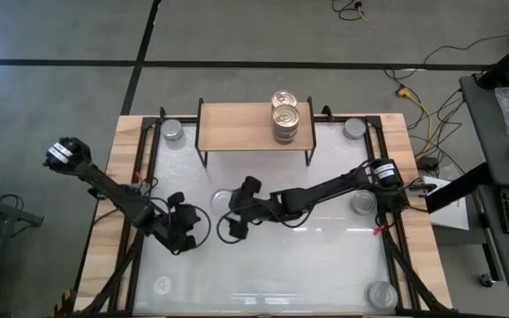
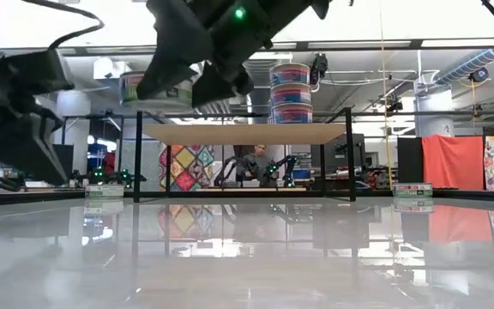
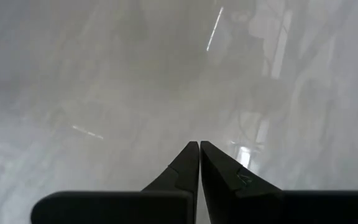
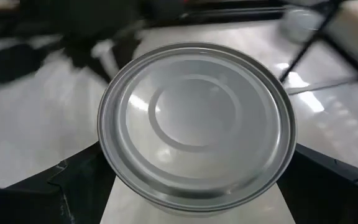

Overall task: Stack canned seafood by type on shelf
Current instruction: Put the green tuna can on the shelf

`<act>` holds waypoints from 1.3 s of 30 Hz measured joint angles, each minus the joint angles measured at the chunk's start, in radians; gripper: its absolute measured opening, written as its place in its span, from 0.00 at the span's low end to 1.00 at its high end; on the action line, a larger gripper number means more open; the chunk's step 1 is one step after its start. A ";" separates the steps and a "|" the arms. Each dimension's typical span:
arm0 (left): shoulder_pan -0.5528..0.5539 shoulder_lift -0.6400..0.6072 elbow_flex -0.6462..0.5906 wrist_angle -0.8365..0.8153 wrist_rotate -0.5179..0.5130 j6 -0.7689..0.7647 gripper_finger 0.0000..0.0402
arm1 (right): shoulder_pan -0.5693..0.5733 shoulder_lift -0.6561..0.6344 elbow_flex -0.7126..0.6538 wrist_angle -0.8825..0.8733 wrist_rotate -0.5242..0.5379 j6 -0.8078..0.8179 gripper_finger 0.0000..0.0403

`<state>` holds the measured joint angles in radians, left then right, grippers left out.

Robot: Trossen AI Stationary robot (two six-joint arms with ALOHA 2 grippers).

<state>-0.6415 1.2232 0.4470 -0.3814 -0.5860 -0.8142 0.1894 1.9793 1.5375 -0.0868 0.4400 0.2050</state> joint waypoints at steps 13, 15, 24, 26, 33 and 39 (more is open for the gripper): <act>0.000 0.000 -0.103 0.226 0.010 0.057 0.00 | -0.034 0.001 0.019 0.119 0.344 0.082 0.92; 0.000 0.000 -0.103 0.259 0.008 0.071 0.00 | -0.045 0.006 0.031 0.120 0.351 0.067 0.92; -0.010 0.006 -0.102 0.399 0.005 0.099 0.00 | -0.069 0.142 0.225 0.046 0.463 0.006 0.92; -0.016 0.007 -0.102 0.405 0.005 0.099 0.00 | -0.078 0.160 0.293 -0.002 0.474 0.017 0.92; -0.019 0.010 -0.102 0.460 0.006 0.132 0.00 | -0.128 0.238 0.486 -0.171 0.502 0.112 0.92; -0.076 0.026 -0.102 0.536 0.081 0.143 0.00 | -0.162 0.280 0.569 -0.197 0.398 0.102 0.92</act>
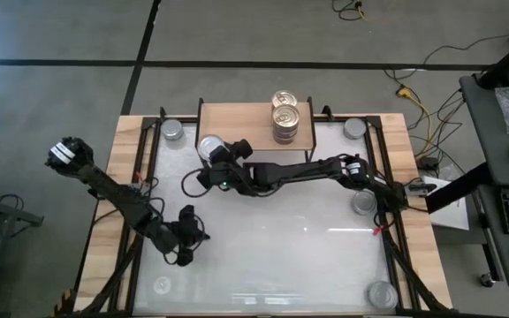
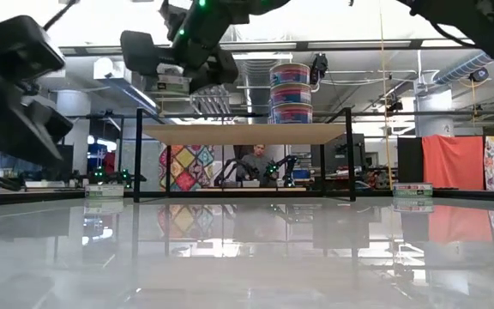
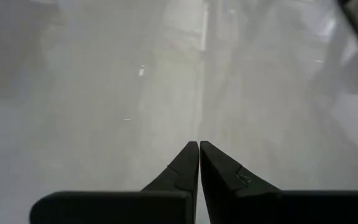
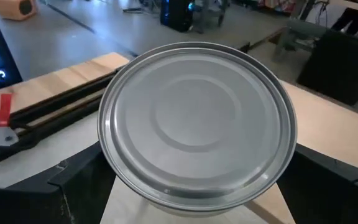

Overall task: Stack canned seafood by type on shelf
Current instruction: Put the green tuna can on the shelf

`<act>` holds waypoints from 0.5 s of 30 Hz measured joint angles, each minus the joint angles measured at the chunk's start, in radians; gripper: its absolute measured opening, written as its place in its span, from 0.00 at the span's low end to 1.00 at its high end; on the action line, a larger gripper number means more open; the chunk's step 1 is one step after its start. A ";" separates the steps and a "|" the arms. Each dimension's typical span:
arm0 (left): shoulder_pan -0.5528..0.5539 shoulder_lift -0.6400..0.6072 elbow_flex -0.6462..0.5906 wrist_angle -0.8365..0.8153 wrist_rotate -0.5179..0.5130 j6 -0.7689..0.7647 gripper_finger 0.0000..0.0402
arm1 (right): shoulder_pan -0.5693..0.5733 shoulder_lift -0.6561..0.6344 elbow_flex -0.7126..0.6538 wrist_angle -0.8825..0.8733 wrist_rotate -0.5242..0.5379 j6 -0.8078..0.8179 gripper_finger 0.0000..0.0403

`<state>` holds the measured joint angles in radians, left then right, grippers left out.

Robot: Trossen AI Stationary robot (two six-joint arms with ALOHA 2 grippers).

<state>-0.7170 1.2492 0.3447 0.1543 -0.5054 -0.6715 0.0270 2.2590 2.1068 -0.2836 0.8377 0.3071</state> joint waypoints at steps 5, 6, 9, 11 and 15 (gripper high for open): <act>-0.112 0.007 0.000 0.044 -0.033 -0.060 0.00 | -0.012 0.005 0.004 -0.027 -0.001 -0.003 0.92; -0.132 0.007 0.000 0.051 -0.041 -0.074 0.00 | -0.014 0.004 0.005 -0.026 0.000 -0.003 0.92; -0.182 0.007 0.000 0.067 -0.078 -0.104 0.00 | -0.020 0.002 0.006 -0.026 -0.002 -0.003 0.92; -0.198 0.007 0.000 0.086 -0.086 -0.114 0.00 | -0.023 0.002 0.006 -0.030 -0.008 -0.014 0.92; -0.204 0.007 0.000 0.117 -0.089 -0.116 0.00 | -0.036 0.002 0.006 -0.054 -0.007 -0.030 0.92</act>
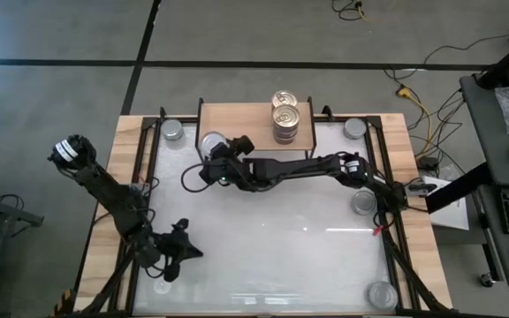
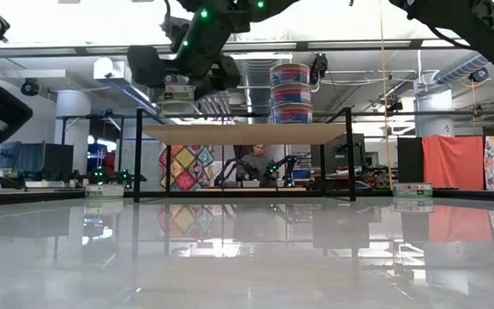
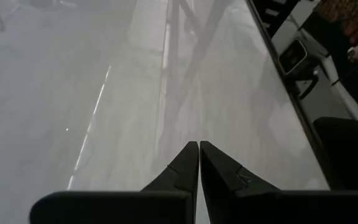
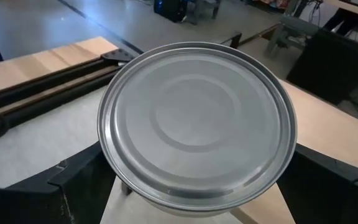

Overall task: Stack canned seafood by type on shelf
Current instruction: Put the green tuna can on the shelf

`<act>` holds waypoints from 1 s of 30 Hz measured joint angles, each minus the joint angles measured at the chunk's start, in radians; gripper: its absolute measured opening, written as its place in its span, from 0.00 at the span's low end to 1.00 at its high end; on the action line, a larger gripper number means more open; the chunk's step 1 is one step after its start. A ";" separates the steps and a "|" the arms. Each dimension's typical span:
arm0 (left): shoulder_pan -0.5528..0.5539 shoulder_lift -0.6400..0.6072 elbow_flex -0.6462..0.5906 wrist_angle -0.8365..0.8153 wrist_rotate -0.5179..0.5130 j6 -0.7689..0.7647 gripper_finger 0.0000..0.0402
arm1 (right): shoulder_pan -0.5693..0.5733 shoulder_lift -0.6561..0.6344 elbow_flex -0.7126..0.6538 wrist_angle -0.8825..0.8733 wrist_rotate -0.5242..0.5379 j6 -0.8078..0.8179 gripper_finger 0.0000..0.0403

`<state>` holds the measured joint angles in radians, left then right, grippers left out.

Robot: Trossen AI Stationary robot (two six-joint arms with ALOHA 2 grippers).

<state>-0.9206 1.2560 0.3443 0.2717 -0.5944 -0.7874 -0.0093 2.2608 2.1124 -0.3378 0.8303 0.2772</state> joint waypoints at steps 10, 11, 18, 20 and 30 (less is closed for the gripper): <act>0.000 0.029 0.000 0.117 -0.026 0.066 0.00 | -0.028 0.000 0.000 -0.091 -0.026 0.041 0.92; 0.000 0.039 0.000 0.142 -0.026 0.077 0.00 | -0.029 0.000 0.000 -0.094 -0.027 0.048 0.92; 0.000 0.107 0.000 0.263 -0.018 0.121 0.00 | -0.048 -0.001 0.000 -0.095 -0.027 0.068 0.92; 0.000 0.122 0.000 0.279 -0.017 0.121 0.00 | -0.053 -0.001 0.000 -0.097 -0.029 0.072 0.92; 0.000 0.151 0.000 0.322 -0.016 0.113 0.00 | -0.081 -0.001 0.000 -0.103 -0.126 0.079 0.92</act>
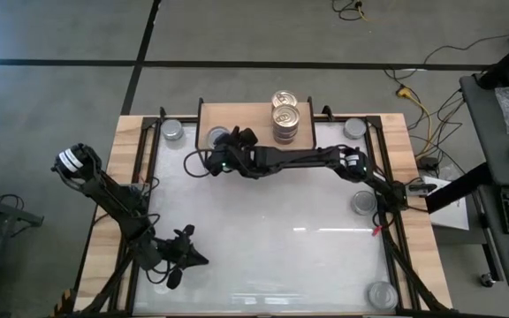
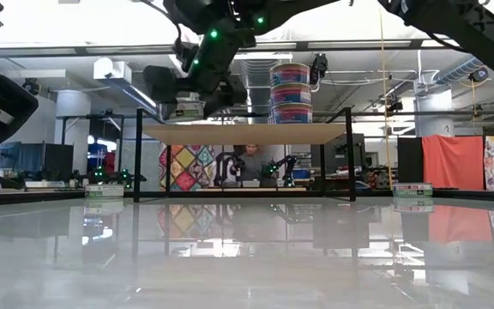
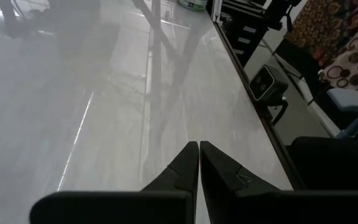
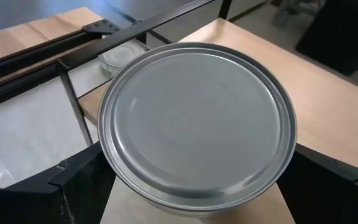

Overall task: Stack canned seafood by type on shelf
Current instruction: Put the green tuna can on the shelf

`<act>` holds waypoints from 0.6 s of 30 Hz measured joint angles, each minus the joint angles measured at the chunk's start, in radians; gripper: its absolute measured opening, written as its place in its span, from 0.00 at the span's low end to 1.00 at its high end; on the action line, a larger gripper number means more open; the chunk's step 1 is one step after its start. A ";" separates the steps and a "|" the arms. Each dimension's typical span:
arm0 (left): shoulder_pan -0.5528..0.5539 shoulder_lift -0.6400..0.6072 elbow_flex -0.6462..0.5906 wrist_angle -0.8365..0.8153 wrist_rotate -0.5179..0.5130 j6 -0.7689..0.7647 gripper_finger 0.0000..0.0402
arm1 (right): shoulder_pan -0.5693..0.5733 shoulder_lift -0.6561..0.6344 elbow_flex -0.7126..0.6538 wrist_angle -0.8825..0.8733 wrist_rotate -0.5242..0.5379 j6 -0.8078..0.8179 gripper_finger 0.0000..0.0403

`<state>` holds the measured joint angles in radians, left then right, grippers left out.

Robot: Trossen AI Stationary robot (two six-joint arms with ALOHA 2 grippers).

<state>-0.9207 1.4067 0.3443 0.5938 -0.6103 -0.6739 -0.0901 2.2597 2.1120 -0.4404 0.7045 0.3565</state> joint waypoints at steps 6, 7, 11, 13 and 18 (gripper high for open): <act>0.000 0.000 0.000 0.001 0.001 0.000 0.00 | -0.009 0.000 0.000 0.000 -0.002 -0.001 0.92; 0.000 0.000 0.000 0.001 0.001 0.000 0.00 | -0.010 0.000 0.000 0.000 -0.004 -0.004 0.92; 0.000 -0.001 0.000 0.011 0.007 0.000 0.00 | -0.017 0.000 0.000 -0.002 -0.021 -0.013 0.96; 0.000 -0.001 0.000 0.011 0.009 0.000 0.00 | -0.023 0.000 0.000 0.000 -0.058 -0.015 0.98; 0.000 -0.001 0.000 0.012 0.009 0.000 0.00 | -0.041 -0.002 0.000 0.001 -0.135 -0.016 0.98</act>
<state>-0.9203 1.4059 0.3443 0.6060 -0.6014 -0.6743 -0.1315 2.2578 2.1117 -0.4393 0.5693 0.3408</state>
